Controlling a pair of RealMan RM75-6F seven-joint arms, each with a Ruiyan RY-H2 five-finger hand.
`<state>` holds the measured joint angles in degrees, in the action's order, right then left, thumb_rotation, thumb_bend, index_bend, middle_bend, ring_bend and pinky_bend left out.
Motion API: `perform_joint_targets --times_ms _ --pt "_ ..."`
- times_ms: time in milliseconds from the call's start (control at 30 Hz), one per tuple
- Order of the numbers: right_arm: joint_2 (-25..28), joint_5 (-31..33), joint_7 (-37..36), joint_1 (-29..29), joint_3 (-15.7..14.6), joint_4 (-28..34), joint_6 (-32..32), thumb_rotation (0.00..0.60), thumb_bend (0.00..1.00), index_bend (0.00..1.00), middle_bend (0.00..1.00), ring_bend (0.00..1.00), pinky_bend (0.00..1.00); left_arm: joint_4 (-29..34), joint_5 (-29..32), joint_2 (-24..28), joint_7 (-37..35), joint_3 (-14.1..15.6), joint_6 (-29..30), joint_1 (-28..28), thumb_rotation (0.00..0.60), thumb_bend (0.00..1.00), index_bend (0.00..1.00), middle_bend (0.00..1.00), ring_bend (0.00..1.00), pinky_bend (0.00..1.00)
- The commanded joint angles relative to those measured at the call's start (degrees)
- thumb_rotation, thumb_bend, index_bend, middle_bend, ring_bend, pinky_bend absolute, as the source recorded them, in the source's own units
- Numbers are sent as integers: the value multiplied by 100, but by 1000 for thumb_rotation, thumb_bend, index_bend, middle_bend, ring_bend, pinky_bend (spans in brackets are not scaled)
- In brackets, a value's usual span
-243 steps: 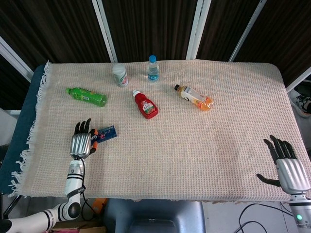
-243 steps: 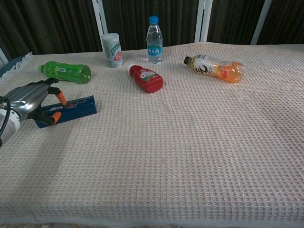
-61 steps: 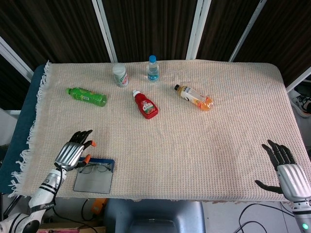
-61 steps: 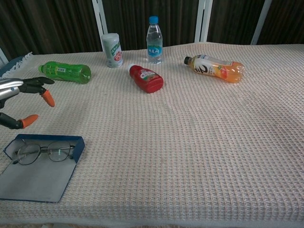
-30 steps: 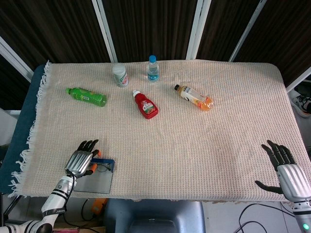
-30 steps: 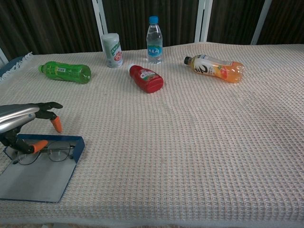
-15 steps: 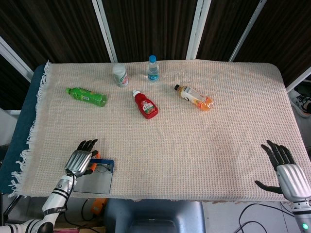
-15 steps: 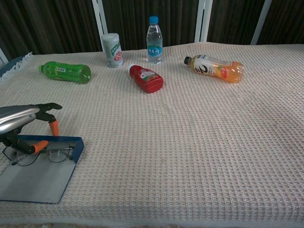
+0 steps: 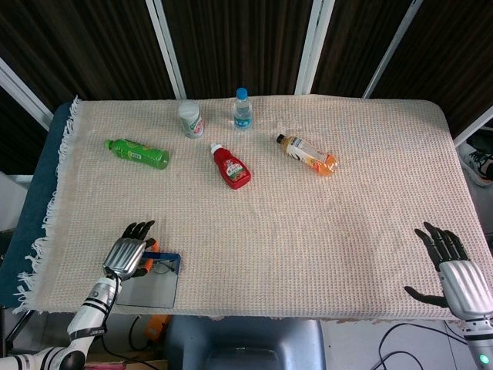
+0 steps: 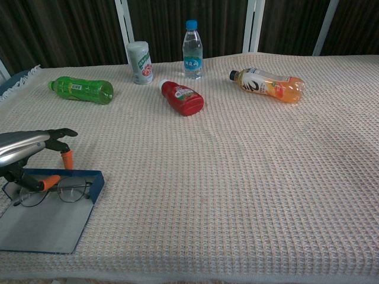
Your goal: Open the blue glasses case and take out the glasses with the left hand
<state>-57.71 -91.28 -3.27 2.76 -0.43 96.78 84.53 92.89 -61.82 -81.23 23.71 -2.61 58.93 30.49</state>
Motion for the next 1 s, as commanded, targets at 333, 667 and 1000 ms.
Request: perform_joint_targets --times_ms 333,667,1000 --pt "1 -4 -4 0 0 1 3 600 177 0 0 0 0 -43 74 -12 23 -68 32 30 600 434 562 0 0 0" --pt "8 -18 -35 -4 -2 -4 18 600 178 0 0 0 0 -334 -103 -295 -195 -285 364 19 600 447 610 0 0 0" --pt "23 -15 -91 -11 6 -18 42 600 178 0 0 0 0 -878 -204 -741 -457 -712 620 152 600 454 639 2 0 0"
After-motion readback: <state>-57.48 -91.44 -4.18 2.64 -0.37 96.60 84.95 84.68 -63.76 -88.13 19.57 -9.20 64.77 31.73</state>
